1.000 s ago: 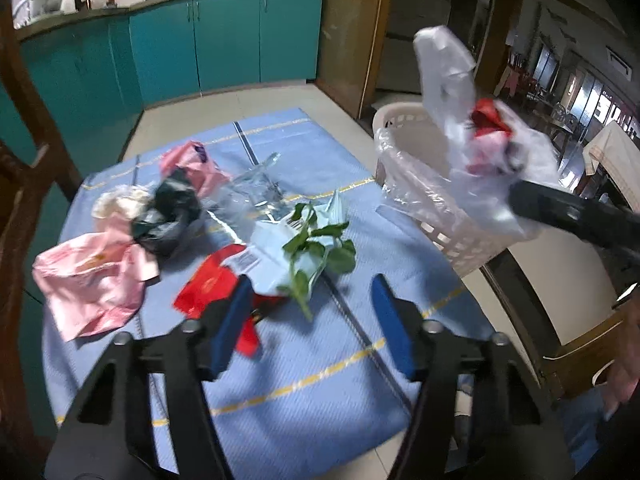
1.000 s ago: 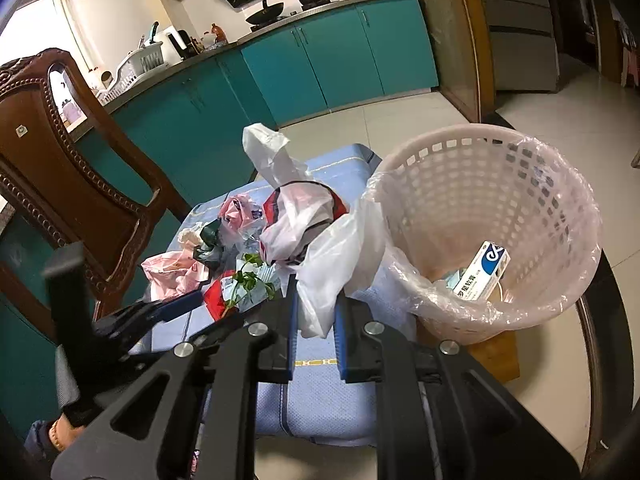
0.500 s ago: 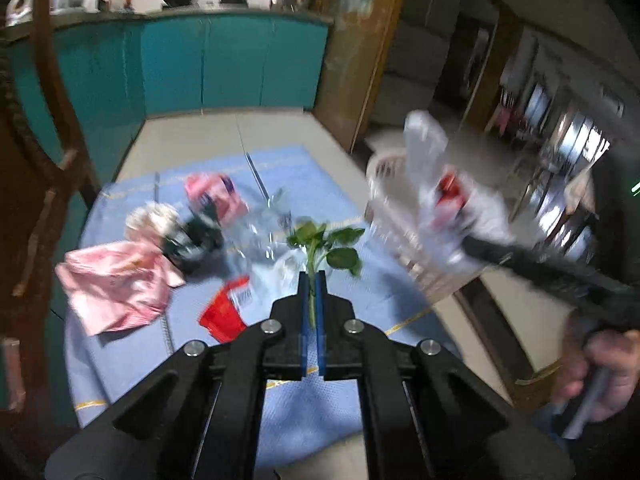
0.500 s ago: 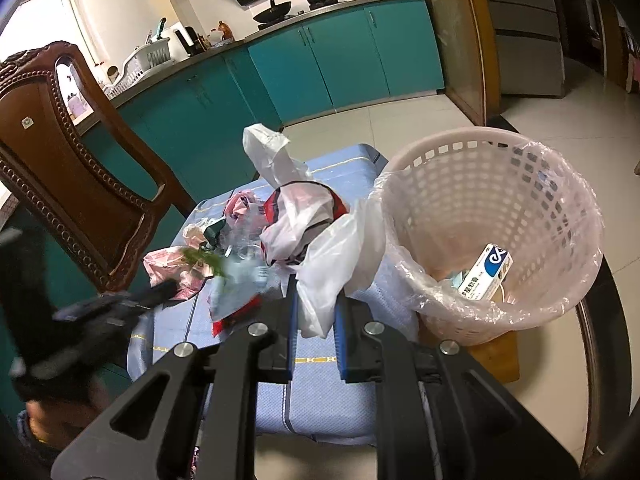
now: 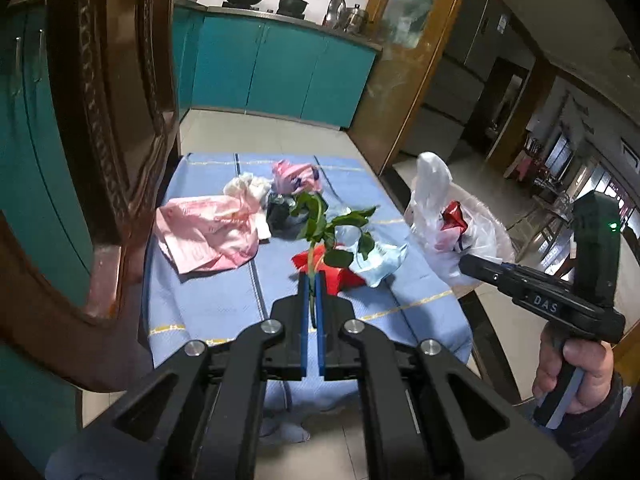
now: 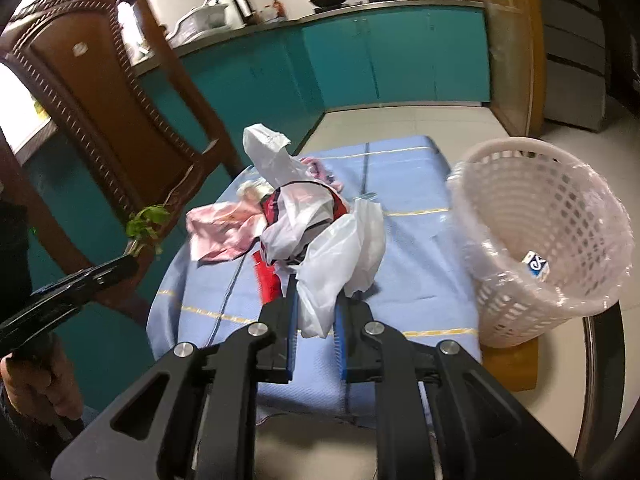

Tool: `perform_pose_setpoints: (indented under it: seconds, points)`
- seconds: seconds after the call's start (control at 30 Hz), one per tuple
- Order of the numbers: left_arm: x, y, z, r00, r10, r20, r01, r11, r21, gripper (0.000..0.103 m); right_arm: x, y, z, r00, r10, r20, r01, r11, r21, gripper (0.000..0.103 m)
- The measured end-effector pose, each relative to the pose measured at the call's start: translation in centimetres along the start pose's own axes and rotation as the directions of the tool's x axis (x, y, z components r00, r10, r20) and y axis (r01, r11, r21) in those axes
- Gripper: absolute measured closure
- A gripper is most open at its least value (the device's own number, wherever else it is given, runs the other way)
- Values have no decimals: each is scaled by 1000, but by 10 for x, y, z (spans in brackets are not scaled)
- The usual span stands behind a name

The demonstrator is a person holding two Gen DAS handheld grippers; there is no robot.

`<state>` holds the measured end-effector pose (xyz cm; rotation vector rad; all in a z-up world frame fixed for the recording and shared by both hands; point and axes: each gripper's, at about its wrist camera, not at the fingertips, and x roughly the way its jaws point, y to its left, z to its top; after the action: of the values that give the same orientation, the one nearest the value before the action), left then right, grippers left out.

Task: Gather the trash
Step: 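Lift the white plastic bag and green sprig above the table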

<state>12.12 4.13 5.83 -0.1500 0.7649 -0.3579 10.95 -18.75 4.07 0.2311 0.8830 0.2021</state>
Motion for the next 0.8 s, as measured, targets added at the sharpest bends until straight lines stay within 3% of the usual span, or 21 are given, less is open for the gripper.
perform_pose_setpoints:
  seconds: [0.8]
  points:
    - [12, -6, -8, 999, 28, -44, -28, 999, 16, 99, 4, 4, -2, 1000, -17, -12, 17, 1000, -14, 87]
